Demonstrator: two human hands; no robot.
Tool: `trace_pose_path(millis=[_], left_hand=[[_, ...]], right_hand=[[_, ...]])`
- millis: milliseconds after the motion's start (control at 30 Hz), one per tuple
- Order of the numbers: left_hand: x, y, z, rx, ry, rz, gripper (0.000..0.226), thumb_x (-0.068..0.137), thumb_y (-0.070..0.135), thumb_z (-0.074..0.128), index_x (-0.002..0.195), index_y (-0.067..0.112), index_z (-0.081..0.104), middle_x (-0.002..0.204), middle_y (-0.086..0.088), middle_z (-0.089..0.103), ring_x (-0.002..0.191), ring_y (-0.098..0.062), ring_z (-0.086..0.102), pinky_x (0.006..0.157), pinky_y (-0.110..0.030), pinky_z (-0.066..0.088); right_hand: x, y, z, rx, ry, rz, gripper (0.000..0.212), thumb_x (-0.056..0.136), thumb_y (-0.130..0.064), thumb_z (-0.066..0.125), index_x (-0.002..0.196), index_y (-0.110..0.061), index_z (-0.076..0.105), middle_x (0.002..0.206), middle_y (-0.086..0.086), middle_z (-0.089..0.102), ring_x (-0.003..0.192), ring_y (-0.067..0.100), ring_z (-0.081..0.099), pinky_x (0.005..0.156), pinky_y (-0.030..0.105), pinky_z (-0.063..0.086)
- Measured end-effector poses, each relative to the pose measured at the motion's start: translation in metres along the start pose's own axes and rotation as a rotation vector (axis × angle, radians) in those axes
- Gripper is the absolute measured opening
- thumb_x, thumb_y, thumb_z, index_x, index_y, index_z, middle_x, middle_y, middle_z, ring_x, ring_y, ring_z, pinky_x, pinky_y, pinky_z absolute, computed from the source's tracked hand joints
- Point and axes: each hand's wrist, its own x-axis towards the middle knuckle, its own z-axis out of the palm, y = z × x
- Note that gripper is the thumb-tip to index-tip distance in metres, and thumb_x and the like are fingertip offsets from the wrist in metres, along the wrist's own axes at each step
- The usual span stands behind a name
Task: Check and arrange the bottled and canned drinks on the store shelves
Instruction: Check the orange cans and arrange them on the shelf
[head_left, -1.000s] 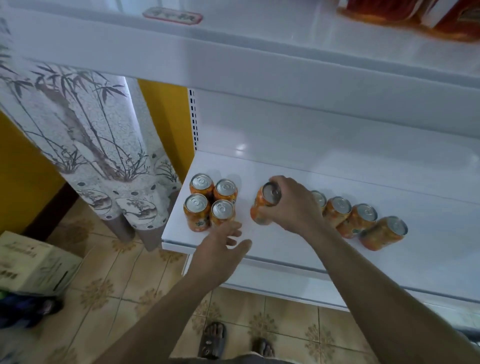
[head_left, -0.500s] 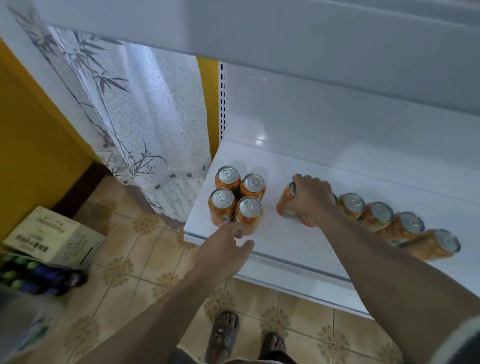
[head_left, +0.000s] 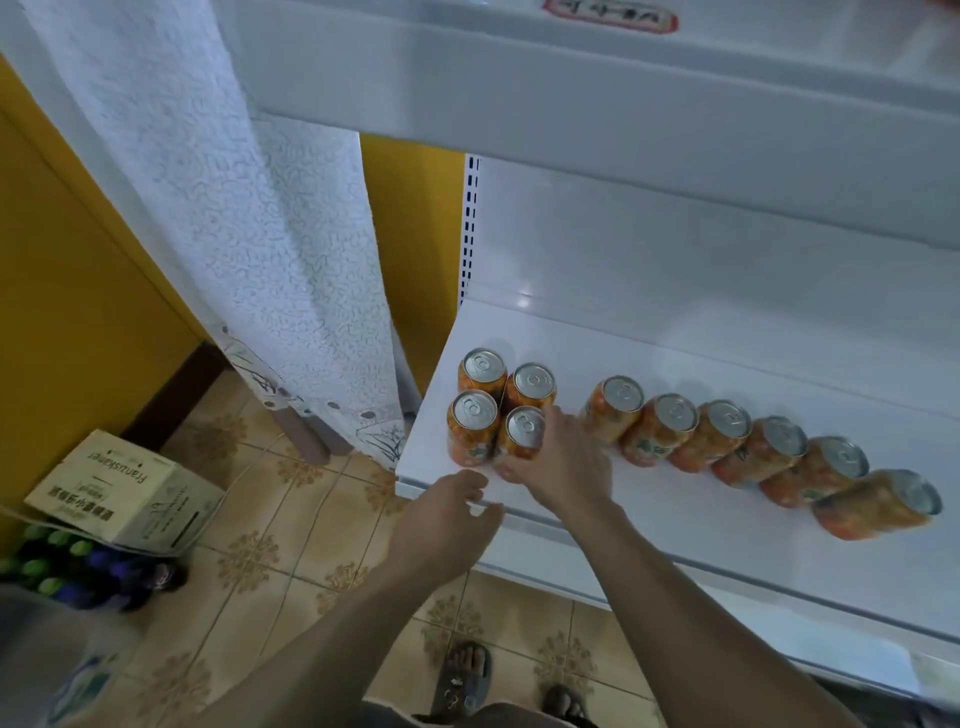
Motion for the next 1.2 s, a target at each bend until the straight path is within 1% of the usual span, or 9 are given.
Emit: trace_pose_path(millis=[233, 400, 600, 733, 800, 867, 967, 1067, 1200], left_hand=[[-0.009, 0.002, 0.000, -0.070, 0.006, 0.097, 0.047, 0.094, 0.043, 0.062, 0.137, 0.031, 0.049, 0.130, 0.012, 0.058, 0.109, -0.005, 0.056, 0.090, -0.025, 0.048], [-0.015, 0.027, 0.009, -0.339, 0.041, 0.371, 0.073, 0.082, 0.037, 0.078, 0.138, 0.047, 0.034, 0.139, 0.021, 0.046, 0.130, -0.003, 0.044, 0.107, -0.031, 0.042], [-0.023, 0.087, 0.021, -0.601, 0.053, 0.648, 0.080, 0.077, 0.017, 0.085, 0.144, 0.030, 0.042, 0.137, 0.002, 0.057, 0.131, -0.024, 0.053, 0.104, -0.049, 0.049], [-0.035, 0.114, 0.025, -0.516, 0.076, 0.693, 0.102, 0.077, 0.005, 0.082, 0.115, 0.083, 0.030, 0.129, 0.025, 0.052, 0.125, 0.000, 0.052, 0.105, -0.021, 0.045], [-0.035, 0.121, 0.029, -0.524, 0.065, 0.730, 0.096, 0.077, 0.004, 0.083, 0.130, 0.068, 0.036, 0.132, 0.016, 0.055, 0.128, -0.011, 0.053, 0.105, -0.031, 0.048], [-0.038, 0.122, 0.034, -0.568, 0.078, 0.770, 0.079, 0.077, 0.006, 0.085, 0.142, 0.026, 0.045, 0.133, -0.002, 0.059, 0.126, -0.026, 0.056, 0.100, -0.043, 0.051], [-0.043, 0.124, 0.033, -0.627, 0.048, 0.755, 0.077, 0.076, 0.013, 0.085, 0.140, 0.025, 0.043, 0.135, 0.007, 0.055, 0.123, -0.019, 0.057, 0.094, -0.030, 0.053], [-0.054, 0.129, 0.026, -0.772, 0.053, 0.752, 0.081, 0.070, 0.019, 0.087, 0.136, 0.037, 0.044, 0.131, 0.016, 0.055, 0.126, -0.018, 0.056, 0.092, -0.035, 0.056], [-0.065, 0.153, 0.022, -0.709, 0.067, 0.890, 0.085, 0.069, 0.022, 0.086, 0.140, 0.032, 0.040, 0.134, 0.010, 0.055, 0.131, -0.022, 0.052, 0.100, -0.035, 0.051]], right_hand=[[-0.035, 0.013, -0.019, 0.223, 0.100, -0.037, 0.065, 0.071, -0.057, 0.081, 0.125, -0.035, 0.052, 0.114, -0.017, 0.064, 0.106, 0.011, 0.062, 0.086, 0.034, 0.051], [-0.088, 0.017, -0.077, 0.318, 0.321, -0.251, 0.064, 0.072, -0.046, 0.087, 0.126, -0.030, 0.056, 0.115, -0.017, 0.060, 0.105, 0.006, 0.058, 0.086, 0.033, 0.054], [-0.143, 0.015, -0.145, 0.282, 0.547, -0.422, 0.066, 0.072, -0.053, 0.072, 0.132, -0.029, 0.055, 0.122, -0.022, 0.052, 0.115, -0.008, 0.047, 0.093, 0.005, 0.038], [-0.159, 0.025, -0.169, 0.207, 0.631, -0.467, 0.068, 0.074, -0.050, 0.069, 0.133, -0.019, 0.058, 0.123, -0.018, 0.051, 0.115, -0.005, 0.044, 0.096, 0.003, 0.033], [-0.162, 0.032, -0.175, 0.167, 0.654, -0.479, 0.067, 0.075, -0.051, 0.069, 0.133, -0.019, 0.058, 0.124, -0.019, 0.051, 0.116, -0.007, 0.043, 0.097, 0.003, 0.033], [-0.162, 0.040, -0.177, 0.173, 0.653, -0.476, 0.065, 0.074, -0.051, 0.071, 0.132, -0.026, 0.057, 0.123, -0.023, 0.053, 0.115, -0.010, 0.046, 0.094, 0.004, 0.037], [-0.157, 0.052, -0.178, 0.685, 0.540, -0.271, 0.055, 0.066, -0.041, 0.082, 0.116, -0.038, 0.059, 0.113, -0.020, 0.067, 0.109, 0.001, 0.063, 0.086, 0.016, 0.051], [-0.139, 0.071, -0.174, 1.486, 0.240, -0.012, 0.045, 0.073, -0.025, 0.075, 0.115, -0.013, 0.064, 0.108, 0.004, 0.073, 0.101, 0.022, 0.070, 0.080, 0.032, 0.056], [-0.133, 0.067, -0.153, 1.987, -0.172, 0.289, 0.037, 0.086, -0.034, 0.058, 0.098, -0.005, 0.077, 0.098, 0.013, 0.070, 0.085, 0.023, 0.068, 0.074, 0.029, 0.059]])
